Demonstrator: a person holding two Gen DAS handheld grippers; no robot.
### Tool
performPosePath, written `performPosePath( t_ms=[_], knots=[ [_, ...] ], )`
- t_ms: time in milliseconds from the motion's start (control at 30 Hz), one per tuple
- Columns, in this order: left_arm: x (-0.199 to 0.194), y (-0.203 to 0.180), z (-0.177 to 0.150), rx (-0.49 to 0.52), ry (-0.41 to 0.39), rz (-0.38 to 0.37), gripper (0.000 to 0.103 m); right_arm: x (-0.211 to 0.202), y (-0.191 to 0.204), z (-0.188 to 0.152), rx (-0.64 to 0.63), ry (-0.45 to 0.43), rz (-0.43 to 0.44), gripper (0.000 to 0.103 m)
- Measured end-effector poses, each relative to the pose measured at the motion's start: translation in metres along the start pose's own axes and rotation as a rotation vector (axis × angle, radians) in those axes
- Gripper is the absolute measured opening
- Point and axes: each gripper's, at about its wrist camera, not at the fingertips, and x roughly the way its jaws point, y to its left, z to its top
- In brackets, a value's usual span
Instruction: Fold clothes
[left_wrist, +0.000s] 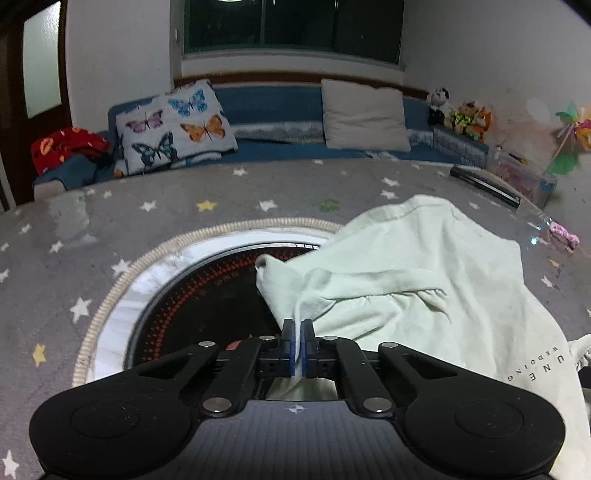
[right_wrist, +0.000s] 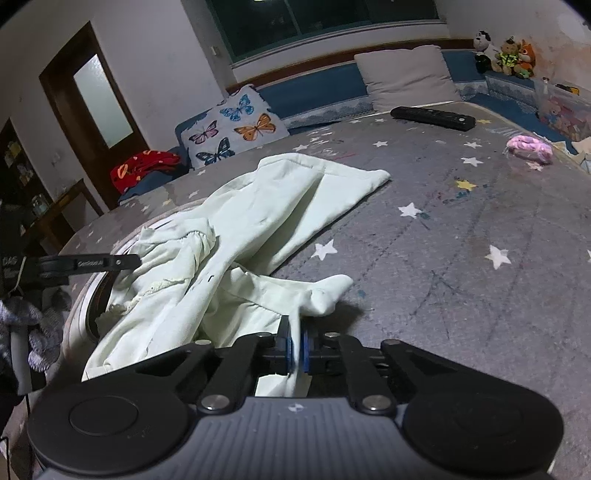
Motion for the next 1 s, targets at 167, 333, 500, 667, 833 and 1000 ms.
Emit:
performPosePath(
  t_ms=[167, 333, 500, 667, 833, 1000],
  knots=[
    [-0.025, 0.009, 0.0, -0.034, -0.059, 0.039, 0.001, -0.02, -0.005, 0.003, 0.017, -0.059, -0.005, 0.002],
    [-0.061, 0.025, -0.008, -0.101, -0.114, 0.084, 0.001, -0.045, -0.011, 0.004, 0.025, -0.118, -0.016, 0.001],
    [-0.11, 0.049, -0.028, -0.194, -0.159, 0.141, 0.001, -0.075, -0.018, 0.001, 0.032, -0.176, -0.033, 0.001],
    [-0.158, 0.065, -0.06, -0.254, -0.187, 0.185, 0.0, -0.103, -0.025, -0.007, 0.033, -0.225, -0.074, 0.001],
    [-0.195, 0.071, -0.091, -0.297, -0.175, 0.217, 0.0, -0.128, -0.035, -0.02, 0.049, -0.248, -0.129, 0.001],
    [-0.215, 0.075, -0.119, -0.32, -0.112, 0.275, 0.001, -0.136, -0.048, -0.037, 0.084, -0.199, -0.178, 0.002]
  ],
)
